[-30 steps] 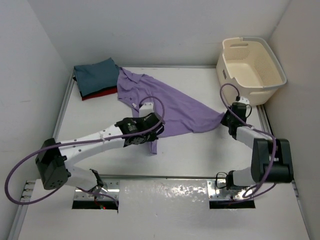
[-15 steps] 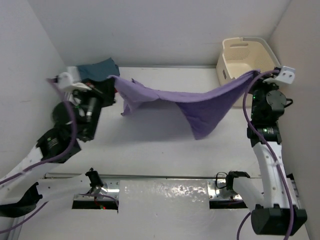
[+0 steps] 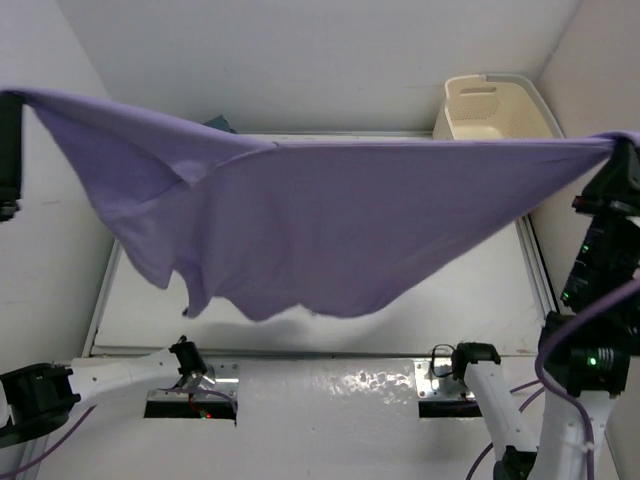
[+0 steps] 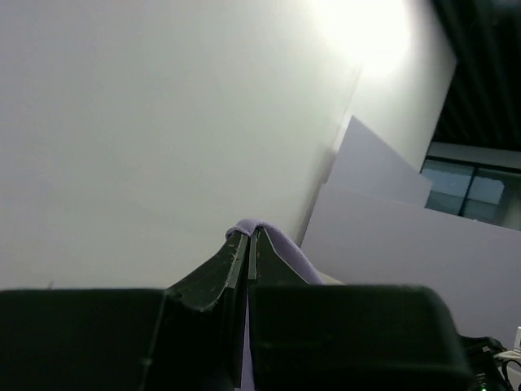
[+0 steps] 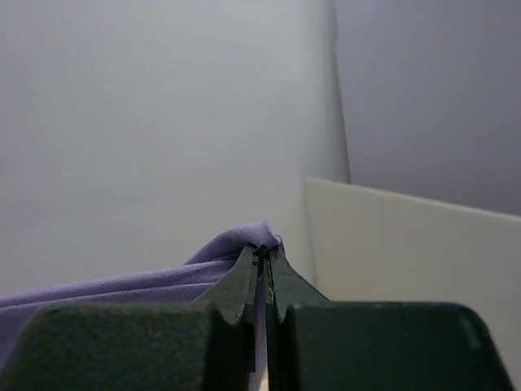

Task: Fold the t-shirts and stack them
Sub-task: Flatten out the tshirt, then fold the flattened tshirt in 1/3 of the way

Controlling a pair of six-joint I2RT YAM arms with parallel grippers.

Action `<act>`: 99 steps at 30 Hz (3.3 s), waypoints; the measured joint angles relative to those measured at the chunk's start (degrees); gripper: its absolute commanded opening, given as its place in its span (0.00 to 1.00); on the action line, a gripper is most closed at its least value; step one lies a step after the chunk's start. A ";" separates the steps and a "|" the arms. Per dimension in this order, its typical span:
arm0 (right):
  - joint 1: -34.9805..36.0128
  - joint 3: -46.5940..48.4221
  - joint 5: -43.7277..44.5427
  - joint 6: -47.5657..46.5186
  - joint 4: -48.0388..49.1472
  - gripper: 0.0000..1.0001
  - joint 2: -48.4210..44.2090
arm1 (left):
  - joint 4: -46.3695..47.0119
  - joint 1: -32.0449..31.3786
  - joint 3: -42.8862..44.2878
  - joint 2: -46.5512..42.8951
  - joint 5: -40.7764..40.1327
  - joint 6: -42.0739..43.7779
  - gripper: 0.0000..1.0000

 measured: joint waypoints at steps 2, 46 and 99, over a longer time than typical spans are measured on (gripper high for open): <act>0.00 2.75 -0.37 -0.50 -1.07 0.00 -1.05 | -1.64 0.00 3.85 0.59 3.02 1.11 0.00; 1.16 -16.26 -6.16 9.18 15.30 0.00 63.41 | 15.34 46.82 -6.69 81.13 26.49 -11.30 0.00; 1.25 -30.21 0.72 7.96 -5.57 0.00 44.24 | -11.39 47.50 -55.21 31.71 18.10 -29.03 0.07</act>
